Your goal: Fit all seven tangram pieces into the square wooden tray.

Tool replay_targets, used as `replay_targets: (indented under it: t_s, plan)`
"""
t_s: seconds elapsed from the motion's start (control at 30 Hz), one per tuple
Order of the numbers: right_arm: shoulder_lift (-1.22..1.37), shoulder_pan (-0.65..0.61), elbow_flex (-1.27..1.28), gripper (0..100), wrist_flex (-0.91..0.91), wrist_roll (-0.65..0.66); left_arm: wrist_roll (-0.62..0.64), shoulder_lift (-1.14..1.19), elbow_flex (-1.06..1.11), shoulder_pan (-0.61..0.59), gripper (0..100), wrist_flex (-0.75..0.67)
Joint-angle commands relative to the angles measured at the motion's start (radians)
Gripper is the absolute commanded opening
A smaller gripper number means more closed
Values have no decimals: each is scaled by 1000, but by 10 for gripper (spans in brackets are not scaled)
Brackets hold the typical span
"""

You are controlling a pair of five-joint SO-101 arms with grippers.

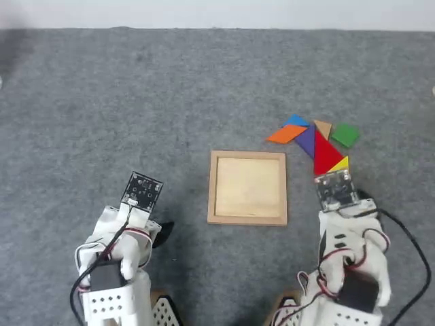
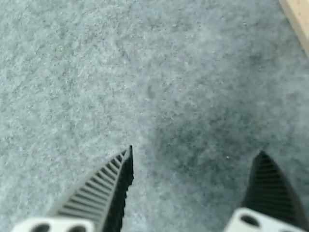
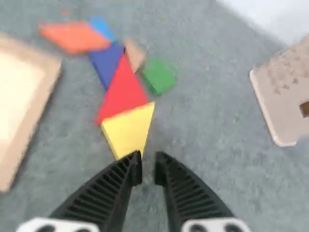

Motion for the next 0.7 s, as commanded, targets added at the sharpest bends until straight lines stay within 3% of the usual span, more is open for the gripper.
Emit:
replay_targets:
  t_s: [0.0, 0.33, 0.5, 0.67]
  plan:
    - [185, -12, -172, 156, 2, -69, -9, -17, -22, 3, 369, 8]
    - [1012, -22, -601, 171, -170, -178, -8, -17, -22, 0, 369, 9]
    - [1353, -48, -710, 173, -249, -279, -8, -15, -22, 0, 369, 9]
    - [1578, -44, -735, 174, -314, -282, -8, -15, -22, 0, 369, 11]
